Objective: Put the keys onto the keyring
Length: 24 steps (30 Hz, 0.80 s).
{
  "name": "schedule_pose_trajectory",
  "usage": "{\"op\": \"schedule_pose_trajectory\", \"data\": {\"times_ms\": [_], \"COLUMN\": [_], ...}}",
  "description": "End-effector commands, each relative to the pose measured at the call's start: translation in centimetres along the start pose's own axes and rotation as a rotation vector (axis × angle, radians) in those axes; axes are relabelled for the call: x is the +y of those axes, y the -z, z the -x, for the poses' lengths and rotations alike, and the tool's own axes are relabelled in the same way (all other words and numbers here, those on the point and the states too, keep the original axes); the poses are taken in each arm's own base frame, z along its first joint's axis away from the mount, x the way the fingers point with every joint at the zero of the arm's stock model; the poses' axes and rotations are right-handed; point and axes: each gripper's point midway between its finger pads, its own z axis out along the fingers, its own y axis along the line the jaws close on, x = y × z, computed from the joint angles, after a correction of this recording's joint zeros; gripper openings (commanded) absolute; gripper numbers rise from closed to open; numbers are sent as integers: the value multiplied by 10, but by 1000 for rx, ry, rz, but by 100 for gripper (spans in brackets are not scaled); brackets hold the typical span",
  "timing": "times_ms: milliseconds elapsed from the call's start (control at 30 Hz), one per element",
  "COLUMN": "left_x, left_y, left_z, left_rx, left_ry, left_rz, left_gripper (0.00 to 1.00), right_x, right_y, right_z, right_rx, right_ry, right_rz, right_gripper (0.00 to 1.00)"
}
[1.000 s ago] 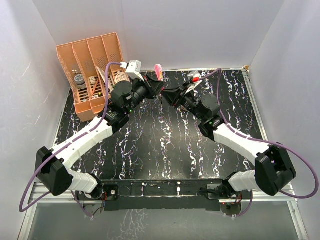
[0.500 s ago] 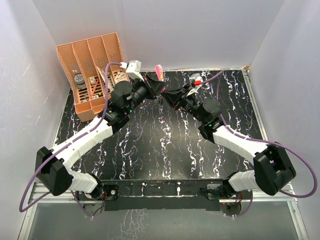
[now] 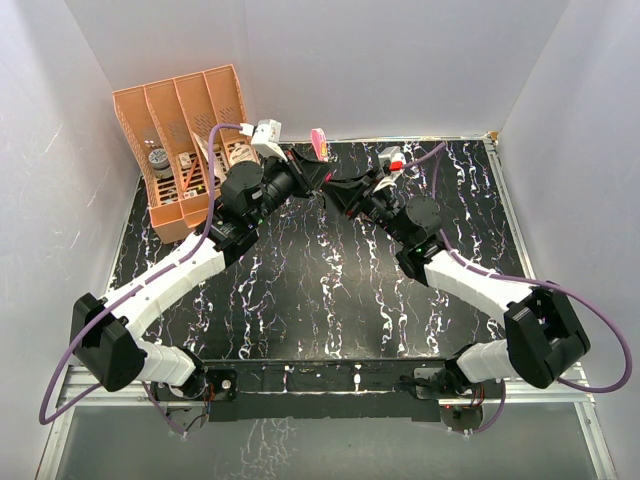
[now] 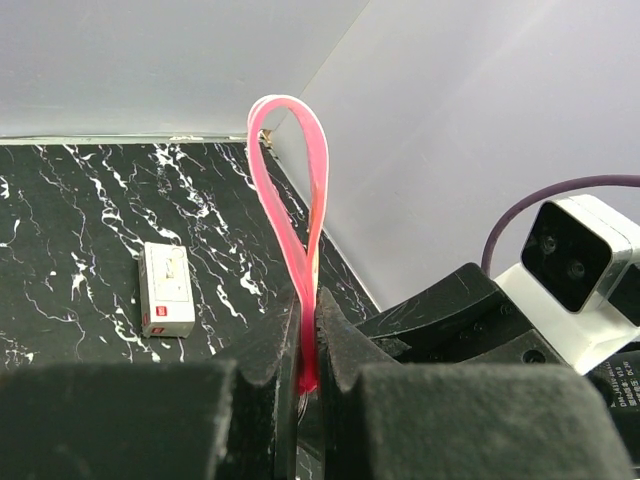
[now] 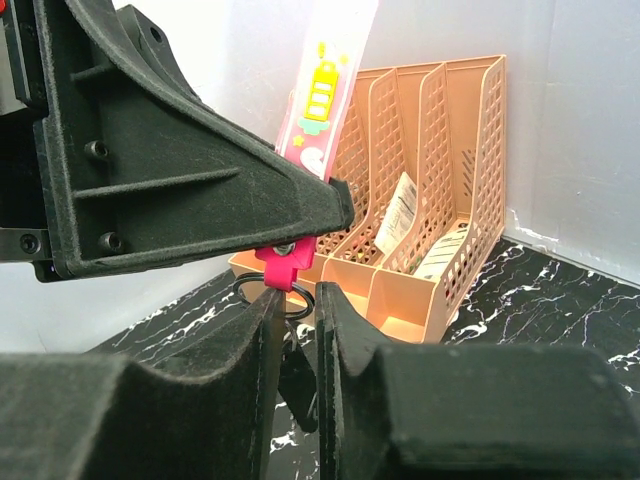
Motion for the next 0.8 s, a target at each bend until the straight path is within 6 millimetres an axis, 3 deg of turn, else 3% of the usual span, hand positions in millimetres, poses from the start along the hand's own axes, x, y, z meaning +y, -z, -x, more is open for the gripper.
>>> {"op": "schedule_pose_trajectory", "data": {"times_ms": [0,200,433,767], "left_x": [-9,-12,-8,3], "left_y": [-2,-2,-2,-2], "left_z": [3,4,5,3], "left_rx": [1,2,2,1], "left_ry": [12,15,14,14], "left_rz": [-44,-52,-39,-4], "left_gripper": [0,0,0,0], "right_x": [11,10,9,9], "right_y": [-4,-4,0,5], "right_z": [21,19,24,26], "right_rx": [-80,-83,-106,-114], "right_ry": [28,31,35,41], "right_rz": [51,54,40,25], "right_gripper": [18,18,4,0]}}
